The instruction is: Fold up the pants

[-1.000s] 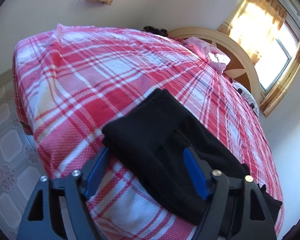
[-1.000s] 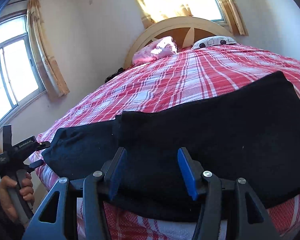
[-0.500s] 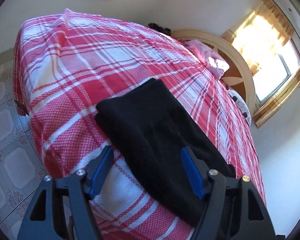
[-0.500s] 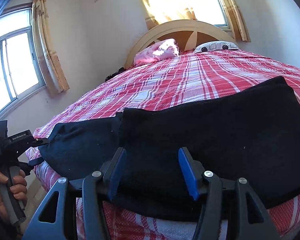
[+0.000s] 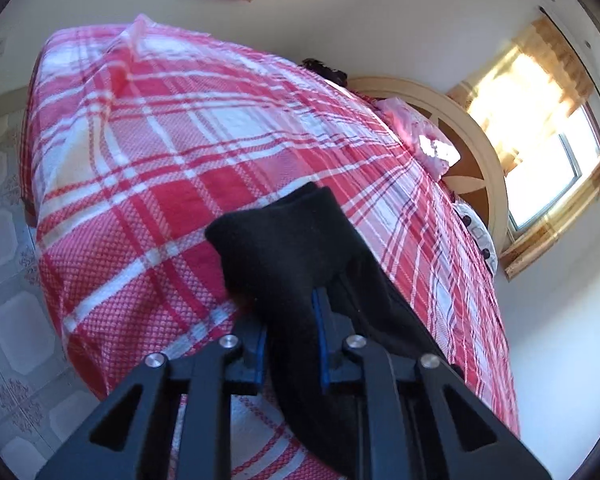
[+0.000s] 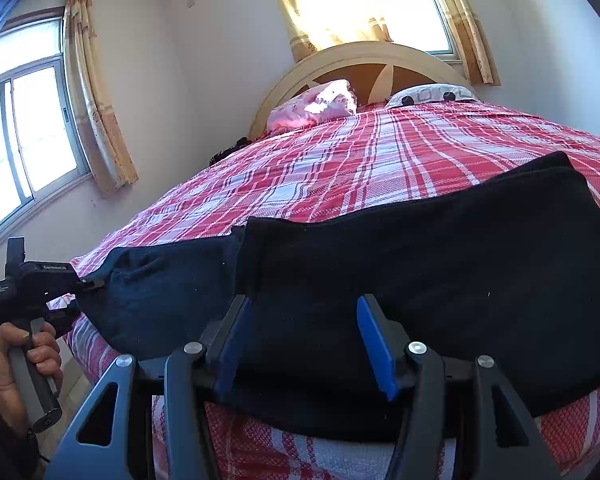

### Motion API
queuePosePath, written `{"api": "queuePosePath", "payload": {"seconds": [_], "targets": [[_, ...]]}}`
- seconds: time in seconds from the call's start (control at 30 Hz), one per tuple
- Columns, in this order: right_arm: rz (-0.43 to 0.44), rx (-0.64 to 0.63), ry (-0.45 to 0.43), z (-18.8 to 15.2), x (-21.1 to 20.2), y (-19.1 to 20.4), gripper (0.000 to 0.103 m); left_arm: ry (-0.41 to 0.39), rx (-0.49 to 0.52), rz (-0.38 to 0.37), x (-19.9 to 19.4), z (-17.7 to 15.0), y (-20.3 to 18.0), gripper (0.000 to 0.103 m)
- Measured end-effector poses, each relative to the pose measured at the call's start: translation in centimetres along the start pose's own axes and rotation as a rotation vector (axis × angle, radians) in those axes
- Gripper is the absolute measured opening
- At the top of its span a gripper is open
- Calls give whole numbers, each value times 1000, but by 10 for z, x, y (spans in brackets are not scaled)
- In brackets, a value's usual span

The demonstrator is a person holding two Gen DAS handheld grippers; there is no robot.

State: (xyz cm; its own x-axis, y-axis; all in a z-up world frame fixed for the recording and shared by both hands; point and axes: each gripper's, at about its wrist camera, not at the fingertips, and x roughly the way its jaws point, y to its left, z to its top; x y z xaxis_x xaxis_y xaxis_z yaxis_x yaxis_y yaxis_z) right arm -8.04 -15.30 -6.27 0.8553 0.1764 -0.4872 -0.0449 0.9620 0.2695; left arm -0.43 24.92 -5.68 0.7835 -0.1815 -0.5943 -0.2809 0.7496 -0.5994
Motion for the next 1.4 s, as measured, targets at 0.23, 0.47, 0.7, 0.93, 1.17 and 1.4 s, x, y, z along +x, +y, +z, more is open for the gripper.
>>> {"api": "queuePosePath", "payload": {"seconds": [0.23, 0.47, 0.7, 0.93, 1.17, 1.4], "targets": [[28, 110, -17, 18, -18, -25, 57, -109, 308, -87, -31, -1, -75, 18], [-52, 277, -76, 39, -57, -90, 57, -141, 709, -403, -64, -67, -202, 18], [-75, 406, -180, 40, -108, -146, 57, -37, 1046, -587, -54, -191, -275, 18], [-144, 477, -195, 26, -131, -176, 57, 48, 1296, -470, -22, -270, -271, 23], [-66, 469, -186, 27, -128, -176, 57, 143, 1183, -579, -49, -221, -251, 77], [65, 452, -92, 30, -98, -161, 57, -6, 1065, -348, -45, -159, -228, 78]]}}
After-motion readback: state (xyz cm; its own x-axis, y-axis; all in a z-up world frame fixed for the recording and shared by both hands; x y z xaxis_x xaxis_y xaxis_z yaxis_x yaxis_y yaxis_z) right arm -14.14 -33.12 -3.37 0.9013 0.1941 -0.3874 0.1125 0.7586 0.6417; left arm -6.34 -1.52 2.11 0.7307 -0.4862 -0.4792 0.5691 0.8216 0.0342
